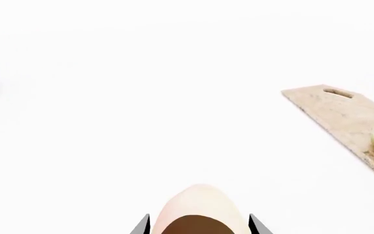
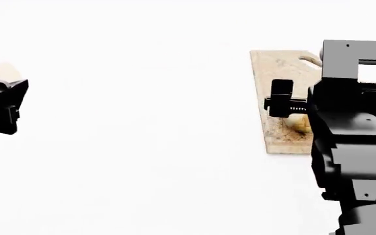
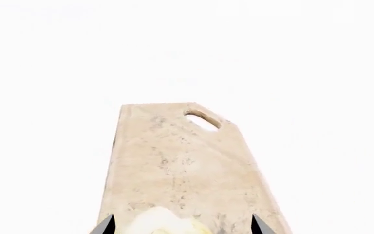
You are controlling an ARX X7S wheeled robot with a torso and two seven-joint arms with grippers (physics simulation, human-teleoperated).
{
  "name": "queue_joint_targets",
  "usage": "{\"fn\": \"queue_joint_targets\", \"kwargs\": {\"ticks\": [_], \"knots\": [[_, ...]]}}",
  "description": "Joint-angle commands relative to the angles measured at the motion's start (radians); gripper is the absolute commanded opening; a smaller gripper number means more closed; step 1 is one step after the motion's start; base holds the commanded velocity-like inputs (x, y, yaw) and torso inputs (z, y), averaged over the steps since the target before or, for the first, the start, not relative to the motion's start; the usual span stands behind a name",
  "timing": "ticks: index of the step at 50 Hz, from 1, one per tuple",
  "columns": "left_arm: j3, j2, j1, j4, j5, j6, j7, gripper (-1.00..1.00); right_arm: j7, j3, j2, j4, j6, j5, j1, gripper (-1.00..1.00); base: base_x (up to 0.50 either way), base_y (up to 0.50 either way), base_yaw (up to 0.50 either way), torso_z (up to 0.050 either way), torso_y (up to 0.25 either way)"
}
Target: Place the apricot and the ginger on separate cutting boards.
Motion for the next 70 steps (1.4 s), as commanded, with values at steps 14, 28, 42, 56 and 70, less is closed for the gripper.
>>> {"fn": "queue_joint_targets", "kwargs": {"ticks": [14,28,42,56,70], "knots": [[0.006,0.008,-0.036,-0.011,-0.008,0.015,-0.006,-1.0,-0.001,-0.007,0.082,-0.449,0.366,0.12,0.098,1.0,0.0,0.0,0.0,0.0,0.0],[0.051,0.038,-0.088,-0.034,0.049,0.05,0.029,-1.0,-0.033,0.024,0.131,-0.641,0.454,0.214,0.082,1.0,0.0,0.0,0.0,0.0,0.0],[0.06,0.042,-0.094,-0.04,0.073,0.084,0.042,-1.0,0.06,0.15,0.216,-0.999,0.593,0.415,-0.103,1.0,0.0,0.0,0.0,0.0,0.0],[0.017,0.03,-0.082,0.028,0.0,0.061,-0.02,-1.0,0.156,0.294,0.262,-1.147,0.643,0.552,-0.195,1.0,0.0,0.0,0.0,0.0,0.0],[0.019,0.034,-0.069,0.037,-0.009,0.069,-0.03,-1.0,0.137,0.287,0.256,-1.141,0.601,0.538,-0.235,1.0,0.02,0.16,0.0,0.0,0.0]]}}
